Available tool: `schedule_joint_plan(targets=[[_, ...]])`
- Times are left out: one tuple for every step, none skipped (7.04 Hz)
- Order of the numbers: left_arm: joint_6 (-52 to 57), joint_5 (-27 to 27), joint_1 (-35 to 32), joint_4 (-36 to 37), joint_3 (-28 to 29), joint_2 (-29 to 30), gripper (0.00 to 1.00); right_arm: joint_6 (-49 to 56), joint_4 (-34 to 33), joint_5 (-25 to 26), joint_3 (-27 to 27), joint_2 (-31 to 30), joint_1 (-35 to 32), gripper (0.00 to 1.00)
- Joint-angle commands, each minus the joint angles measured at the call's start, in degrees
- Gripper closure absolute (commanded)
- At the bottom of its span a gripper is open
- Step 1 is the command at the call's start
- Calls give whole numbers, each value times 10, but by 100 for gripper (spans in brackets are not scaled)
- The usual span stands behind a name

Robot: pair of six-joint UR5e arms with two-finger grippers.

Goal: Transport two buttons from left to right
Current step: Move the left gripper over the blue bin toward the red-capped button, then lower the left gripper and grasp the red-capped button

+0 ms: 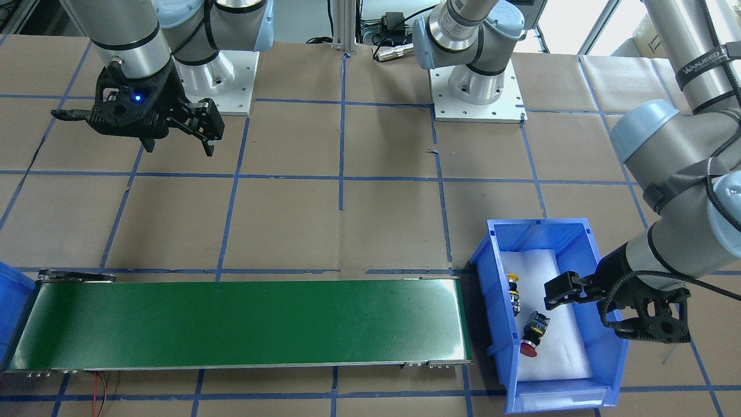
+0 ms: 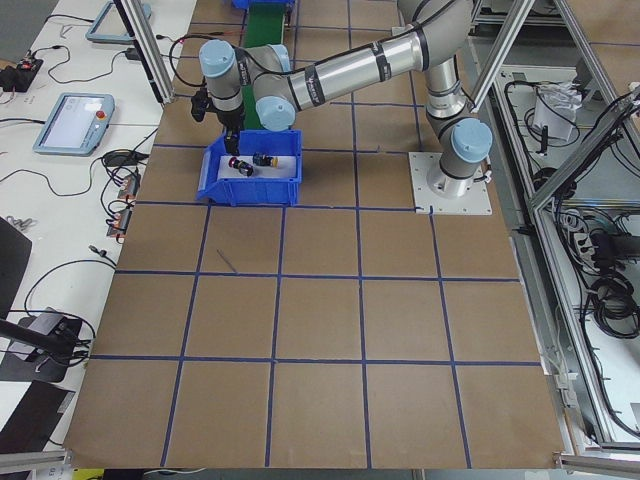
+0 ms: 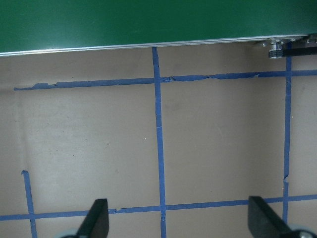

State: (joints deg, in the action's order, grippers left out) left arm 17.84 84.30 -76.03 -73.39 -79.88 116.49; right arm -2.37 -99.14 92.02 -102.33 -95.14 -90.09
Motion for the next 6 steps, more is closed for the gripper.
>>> schedule_joint_plan(targets=[[4,8,-2,13,-14,5,8,0,0,0,-1,0,0,0],[4,39,-4,31,-31,8,9,0,0,0,-1,0,-1,0],[4,39,-4,51,-36,18,6,0,1,0,-1,0,-1,0],[8,39,-4,61,-35,23,6,0,0,0,-1,0,-1,0],[10,39,-4,76,-33,32,0,-1,0,0,-1,0,-1,0],[10,32,-4,81,-30,36,0,-1,0,0,-1,0,-1,0]])
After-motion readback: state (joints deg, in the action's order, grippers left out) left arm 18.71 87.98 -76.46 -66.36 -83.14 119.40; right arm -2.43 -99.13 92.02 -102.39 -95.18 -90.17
